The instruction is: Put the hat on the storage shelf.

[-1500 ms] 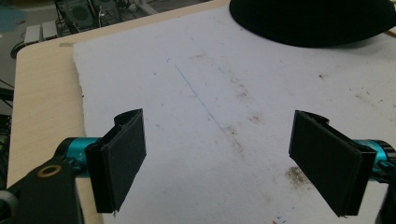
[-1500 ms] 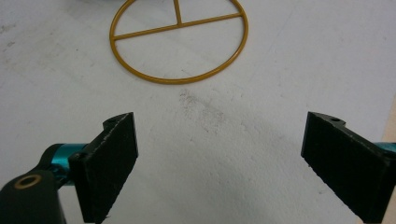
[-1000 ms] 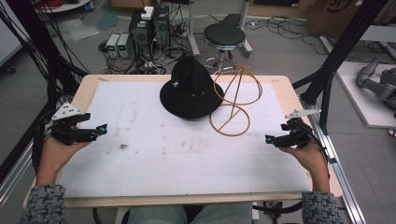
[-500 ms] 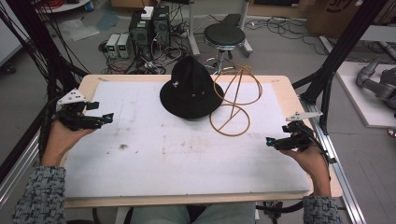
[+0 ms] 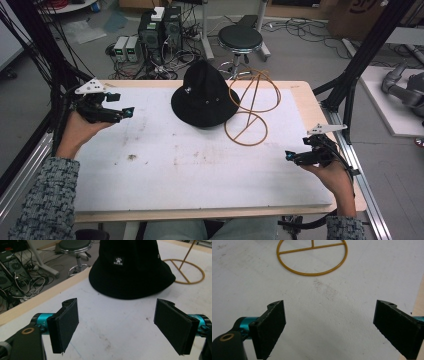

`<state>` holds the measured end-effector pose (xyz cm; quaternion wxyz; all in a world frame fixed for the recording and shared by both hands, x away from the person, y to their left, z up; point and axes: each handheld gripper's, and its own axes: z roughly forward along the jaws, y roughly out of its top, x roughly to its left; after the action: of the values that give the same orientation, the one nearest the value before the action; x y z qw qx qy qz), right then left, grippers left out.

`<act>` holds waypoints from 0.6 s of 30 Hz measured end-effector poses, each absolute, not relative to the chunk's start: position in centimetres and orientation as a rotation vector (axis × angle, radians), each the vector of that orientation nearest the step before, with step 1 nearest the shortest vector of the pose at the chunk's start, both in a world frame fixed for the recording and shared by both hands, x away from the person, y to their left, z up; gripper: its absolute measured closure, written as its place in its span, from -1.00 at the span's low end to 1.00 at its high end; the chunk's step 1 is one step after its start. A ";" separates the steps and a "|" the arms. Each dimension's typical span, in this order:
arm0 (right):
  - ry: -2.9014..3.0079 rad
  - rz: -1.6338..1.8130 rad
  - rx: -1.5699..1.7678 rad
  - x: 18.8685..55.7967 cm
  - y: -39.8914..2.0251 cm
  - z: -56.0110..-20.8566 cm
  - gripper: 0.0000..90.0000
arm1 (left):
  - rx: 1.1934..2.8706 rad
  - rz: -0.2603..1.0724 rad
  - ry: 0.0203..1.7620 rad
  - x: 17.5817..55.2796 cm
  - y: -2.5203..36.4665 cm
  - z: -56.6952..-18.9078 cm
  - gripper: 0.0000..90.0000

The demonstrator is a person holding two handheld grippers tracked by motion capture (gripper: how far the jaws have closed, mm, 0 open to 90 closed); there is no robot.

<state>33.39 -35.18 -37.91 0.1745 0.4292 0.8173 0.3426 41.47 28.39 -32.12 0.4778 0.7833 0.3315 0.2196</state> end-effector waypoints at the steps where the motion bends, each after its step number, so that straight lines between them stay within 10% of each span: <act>1: 2.320 0.969 1.205 33.3 -35.2 -38.0 -0.77 | 1.892 0.538 0.792 41.9 28.0 -31.6 -0.56; 18: 2.313 0.963 1.215 32.8 -35.3 -38.1 -0.77 | 1.707 0.573 0.693 45.2 24.3 -28.4 -0.56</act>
<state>32.75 -35.29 -38.14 0.1777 0.4295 0.8174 0.3403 45.18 24.26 -28.39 0.5698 0.7270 0.2951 0.2443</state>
